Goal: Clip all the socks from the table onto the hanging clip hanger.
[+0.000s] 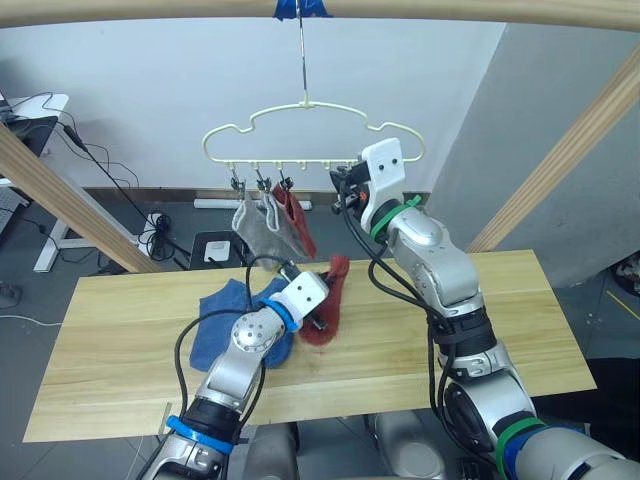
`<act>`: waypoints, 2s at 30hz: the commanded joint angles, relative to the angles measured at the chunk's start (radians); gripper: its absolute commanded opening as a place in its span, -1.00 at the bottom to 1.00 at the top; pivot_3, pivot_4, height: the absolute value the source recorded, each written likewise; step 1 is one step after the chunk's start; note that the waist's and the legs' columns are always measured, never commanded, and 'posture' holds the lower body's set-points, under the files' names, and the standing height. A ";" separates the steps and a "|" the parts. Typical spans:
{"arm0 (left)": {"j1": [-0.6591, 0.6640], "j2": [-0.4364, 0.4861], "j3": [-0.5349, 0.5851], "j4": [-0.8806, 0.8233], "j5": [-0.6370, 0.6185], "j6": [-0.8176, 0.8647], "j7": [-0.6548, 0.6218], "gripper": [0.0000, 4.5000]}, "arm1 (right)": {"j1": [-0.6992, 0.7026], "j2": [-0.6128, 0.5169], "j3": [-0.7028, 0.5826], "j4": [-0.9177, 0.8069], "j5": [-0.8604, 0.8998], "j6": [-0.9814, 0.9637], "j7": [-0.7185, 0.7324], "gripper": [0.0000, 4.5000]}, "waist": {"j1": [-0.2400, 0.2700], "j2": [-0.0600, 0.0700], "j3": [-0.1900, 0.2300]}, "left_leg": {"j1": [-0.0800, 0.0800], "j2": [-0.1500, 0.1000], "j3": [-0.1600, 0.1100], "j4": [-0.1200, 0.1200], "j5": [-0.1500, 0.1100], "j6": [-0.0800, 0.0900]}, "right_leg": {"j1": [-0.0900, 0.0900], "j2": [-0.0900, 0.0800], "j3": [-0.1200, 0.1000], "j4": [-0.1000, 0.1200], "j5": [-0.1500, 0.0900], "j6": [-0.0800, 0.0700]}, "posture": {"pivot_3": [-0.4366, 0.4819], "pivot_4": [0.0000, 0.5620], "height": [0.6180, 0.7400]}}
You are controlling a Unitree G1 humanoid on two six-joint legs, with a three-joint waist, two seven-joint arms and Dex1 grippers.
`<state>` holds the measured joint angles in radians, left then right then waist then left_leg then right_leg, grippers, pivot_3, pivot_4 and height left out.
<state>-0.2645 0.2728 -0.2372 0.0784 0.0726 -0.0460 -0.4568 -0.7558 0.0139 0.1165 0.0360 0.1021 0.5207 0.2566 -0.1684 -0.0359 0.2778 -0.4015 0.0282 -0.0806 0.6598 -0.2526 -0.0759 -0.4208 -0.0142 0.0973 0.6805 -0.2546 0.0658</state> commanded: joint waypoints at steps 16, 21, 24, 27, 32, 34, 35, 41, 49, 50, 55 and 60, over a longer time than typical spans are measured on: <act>-0.129 -0.021 -0.003 0.025 0.117 -0.162 0.092 -1.00 | 0.002 0.003 0.001 -0.072 0.019 0.017 0.008 -0.93 | -0.003 0.000 0.000 | 0.000 0.000 0.000 0.000 0.000 0.000 | 0.000 0.000 0.000 0.000 0.000 0.000 | -0.48 -0.22 1.00; -0.129 -0.008 0.009 0.037 0.119 -0.181 0.106 -1.00 | 0.004 0.000 0.002 -0.077 0.019 0.021 0.012 -0.93 | -0.003 0.000 0.000 | 0.000 0.000 0.000 0.000 0.000 0.000 | 0.000 0.000 0.000 0.000 0.000 0.000 | -0.48 -0.25 1.00; -0.132 -0.005 0.013 0.039 0.119 -0.190 0.113 -1.00 | 0.006 -0.002 0.002 -0.082 0.018 0.025 0.014 -0.93 | -0.003 0.000 0.000 | 0.000 0.000 0.000 0.000 0.000 0.000 | 0.000 0.000 0.000 0.000 0.000 0.000 | -0.48 -0.27 1.00; -0.137 -0.005 0.018 0.041 0.121 -0.198 0.116 -1.00 | 0.009 -0.002 0.004 -0.086 0.018 0.028 0.013 -0.93 | -0.003 0.000 0.000 | 0.000 0.000 0.000 0.000 0.000 0.000 | 0.000 0.000 0.000 0.000 0.000 0.000 | -0.48 -0.28 1.00; -0.160 -0.006 0.021 0.064 0.125 -0.210 0.119 -1.00 | 0.009 -0.001 0.005 -0.087 0.018 0.032 0.013 -0.93 | -0.003 0.000 0.000 | 0.000 0.000 0.000 0.000 0.000 0.000 | 0.000 0.000 0.000 0.000 0.000 0.000 | -0.48 -0.28 1.00; -0.169 -0.006 0.021 0.073 0.125 -0.212 0.121 -1.00 | 0.009 -0.001 0.005 -0.088 0.018 0.035 0.013 -0.93 | -0.003 0.000 0.000 | 0.000 0.000 0.000 0.000 0.000 0.000 | 0.000 0.000 0.000 0.000 0.000 0.000 | -0.49 -0.29 1.00; -0.172 -0.006 0.021 0.076 0.125 -0.214 0.123 -1.00 | 0.009 -0.002 0.005 -0.088 0.018 0.036 0.014 -0.93 | -0.003 0.000 0.000 | 0.000 0.000 0.000 0.000 0.000 0.000 | 0.000 0.000 0.000 0.000 0.000 0.000 | -0.49 -0.29 1.00; -0.188 -0.004 0.029 0.086 0.120 -0.215 0.132 -1.00 | 0.011 -0.002 0.010 -0.087 0.015 0.041 0.013 -0.93 | -0.003 0.000 0.000 | 0.000 0.000 0.000 0.000 0.000 0.000 | 0.000 0.000 0.000 0.000 0.000 0.000 | -0.48 -0.29 1.00; -0.202 -0.013 0.030 0.091 0.102 -0.208 0.123 -1.00 | 0.024 -0.001 0.006 -0.112 0.032 0.068 0.020 0.16 | -0.003 0.000 0.000 | 0.000 0.000 0.000 0.000 0.000 0.000 | 0.000 0.000 0.000 0.000 0.000 0.000 | -0.49 -0.30 1.00; -0.203 -0.019 0.031 0.090 0.088 -0.204 0.115 -1.00 | 0.029 -0.006 0.010 -0.123 0.033 0.074 0.024 0.35 | -0.003 0.000 0.000 | 0.000 0.000 0.000 0.000 0.000 0.000 | 0.000 0.000 0.000 0.000 0.000 0.000 | -0.49 -0.30 1.00; -0.183 -0.043 0.037 0.063 0.034 -0.183 0.097 -1.00 | 0.106 -0.046 0.023 -0.272 0.064 0.122 0.061 0.50 | -0.002 0.000 0.000 | -0.001 0.000 0.000 0.000 0.000 0.000 | 0.000 0.000 -0.001 0.000 0.000 0.000 | -0.50 -0.27 1.00; -0.152 -0.058 0.047 0.022 -0.049 -0.148 0.034 -0.67 | 0.153 -0.087 0.027 -0.395 0.111 0.185 0.102 0.52 | -0.003 0.000 0.000 | 0.000 0.000 0.000 0.000 0.000 0.000 | 0.000 0.000 0.000 0.000 0.000 0.000 | -0.51 -0.27 1.00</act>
<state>-0.4244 0.2177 -0.1894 0.1548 0.0615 -0.1967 -0.3908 -0.6053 -0.0688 0.1410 -0.2762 0.1814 0.6926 0.3372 -0.1710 -0.0359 0.2777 -0.4018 0.0280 -0.0810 0.6600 -0.2526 -0.0758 -0.4208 -0.0138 0.0968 0.6806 -0.2546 0.0660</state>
